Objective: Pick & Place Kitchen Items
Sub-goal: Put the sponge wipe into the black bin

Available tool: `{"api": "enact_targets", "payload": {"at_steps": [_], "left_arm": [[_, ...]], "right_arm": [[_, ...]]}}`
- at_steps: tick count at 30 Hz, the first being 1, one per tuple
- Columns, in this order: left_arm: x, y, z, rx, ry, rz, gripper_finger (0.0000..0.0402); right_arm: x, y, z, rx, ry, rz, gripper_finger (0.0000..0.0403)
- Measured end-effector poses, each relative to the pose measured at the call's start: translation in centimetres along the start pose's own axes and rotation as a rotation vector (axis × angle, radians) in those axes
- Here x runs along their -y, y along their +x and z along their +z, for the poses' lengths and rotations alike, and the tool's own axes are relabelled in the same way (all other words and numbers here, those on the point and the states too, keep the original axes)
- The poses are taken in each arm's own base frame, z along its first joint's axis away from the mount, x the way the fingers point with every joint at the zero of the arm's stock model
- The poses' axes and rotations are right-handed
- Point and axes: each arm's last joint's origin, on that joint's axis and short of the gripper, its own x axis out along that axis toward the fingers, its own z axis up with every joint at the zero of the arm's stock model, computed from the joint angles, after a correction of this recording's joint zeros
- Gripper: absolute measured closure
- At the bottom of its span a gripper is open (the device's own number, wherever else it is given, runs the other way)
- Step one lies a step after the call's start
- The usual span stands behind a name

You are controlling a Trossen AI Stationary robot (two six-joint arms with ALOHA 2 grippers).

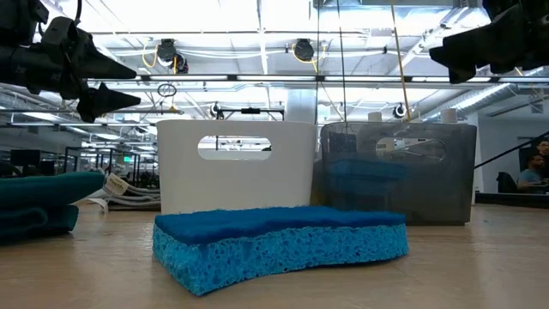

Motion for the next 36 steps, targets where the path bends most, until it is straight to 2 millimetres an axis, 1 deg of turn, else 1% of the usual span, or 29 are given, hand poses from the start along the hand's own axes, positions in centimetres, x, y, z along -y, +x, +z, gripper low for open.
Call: {"api": "enact_targets", "payload": {"at_steps": [3,5,8,15,36], "left_arm": [[0.0,0.0,0.0,0.0,0.0,0.0,0.0078],[-0.01,0.0,-0.01,0.0,0.0,0.0,0.0078],[0.0,0.0,-0.01,0.0,0.0,0.0,0.0078],[-0.01,0.0,-0.01,0.0,0.0,0.0,0.0078],[0.0,0.0,-0.01,0.0,0.0,0.0,0.0078]], "right_arm": [[-0.02,0.04,-0.77,-0.017,-0.003,-0.005,0.0261],[0.08,0.04,-0.93,-0.008,-0.001,-0.016,0.0261],[0.28,-0.01,-0.7,0.02,0.004,-0.036,0.0261],[0.53,-0.04,-0.68,0.023,0.028,-0.061,0.0261],[0.54,-0.03,-0.78,0.015,0.027,-0.062,0.0261]]}}
